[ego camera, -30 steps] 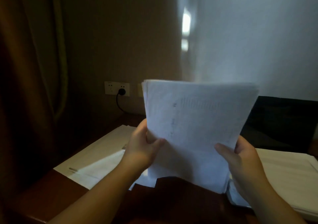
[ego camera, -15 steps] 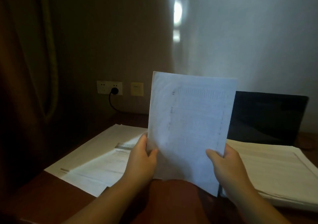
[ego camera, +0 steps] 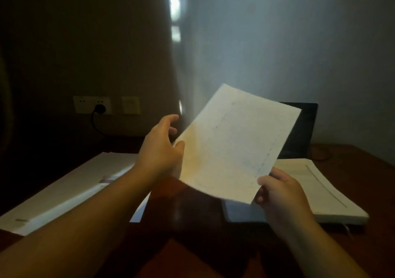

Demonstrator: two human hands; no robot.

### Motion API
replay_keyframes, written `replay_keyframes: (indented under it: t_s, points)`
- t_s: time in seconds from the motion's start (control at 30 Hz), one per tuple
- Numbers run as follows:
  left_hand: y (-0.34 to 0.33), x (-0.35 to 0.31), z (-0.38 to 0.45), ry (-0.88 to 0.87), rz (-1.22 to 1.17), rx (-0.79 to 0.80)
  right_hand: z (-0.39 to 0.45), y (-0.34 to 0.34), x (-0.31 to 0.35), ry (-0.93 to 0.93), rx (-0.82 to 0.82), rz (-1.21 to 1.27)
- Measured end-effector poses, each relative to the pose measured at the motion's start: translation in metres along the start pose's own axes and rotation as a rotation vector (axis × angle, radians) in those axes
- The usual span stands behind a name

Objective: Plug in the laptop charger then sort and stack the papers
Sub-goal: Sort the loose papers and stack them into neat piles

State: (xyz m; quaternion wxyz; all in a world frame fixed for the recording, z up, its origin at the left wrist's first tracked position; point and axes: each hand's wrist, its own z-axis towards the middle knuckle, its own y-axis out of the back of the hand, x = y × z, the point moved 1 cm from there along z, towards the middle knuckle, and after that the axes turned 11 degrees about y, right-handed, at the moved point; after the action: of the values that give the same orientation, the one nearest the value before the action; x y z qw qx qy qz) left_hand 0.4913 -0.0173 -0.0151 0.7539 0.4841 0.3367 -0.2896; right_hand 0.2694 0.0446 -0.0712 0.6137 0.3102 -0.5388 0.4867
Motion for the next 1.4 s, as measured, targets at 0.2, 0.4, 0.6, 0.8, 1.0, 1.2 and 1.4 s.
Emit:
replay_keyframes:
  t_s: [0.2,0.4,0.6,0.8,1.0,1.2,1.4]
  points:
    - [-0.055,-0.009,-0.023,0.179,-0.273,0.116,-0.006,0.049,-0.004,-0.066,-0.315,0.109]
    - [-0.103,-0.016,-0.062,0.364,-0.451,0.43,-0.016,0.058,-0.012,-0.06,-0.425,0.124]
    - [-0.115,-0.018,-0.074,0.34,-0.424,0.455,-0.02,0.042,-0.016,-0.083,-0.443,0.088]
    - [-0.109,-0.02,-0.062,0.323,-0.411,0.458,-0.017,0.028,-0.017,-0.118,-0.43,0.096]
    - [-0.125,-0.006,-0.047,0.314,-0.217,0.402,-0.02,0.016,-0.017,-0.214,-0.397,0.234]
    - [-0.128,0.003,-0.046,0.249,-0.148,0.41,-0.031,0.01,-0.013,-0.424,-0.378,0.465]
    - [-0.117,0.012,-0.042,0.078,-0.058,0.312,-0.037,-0.003,-0.011,-0.415,-0.264,0.417]
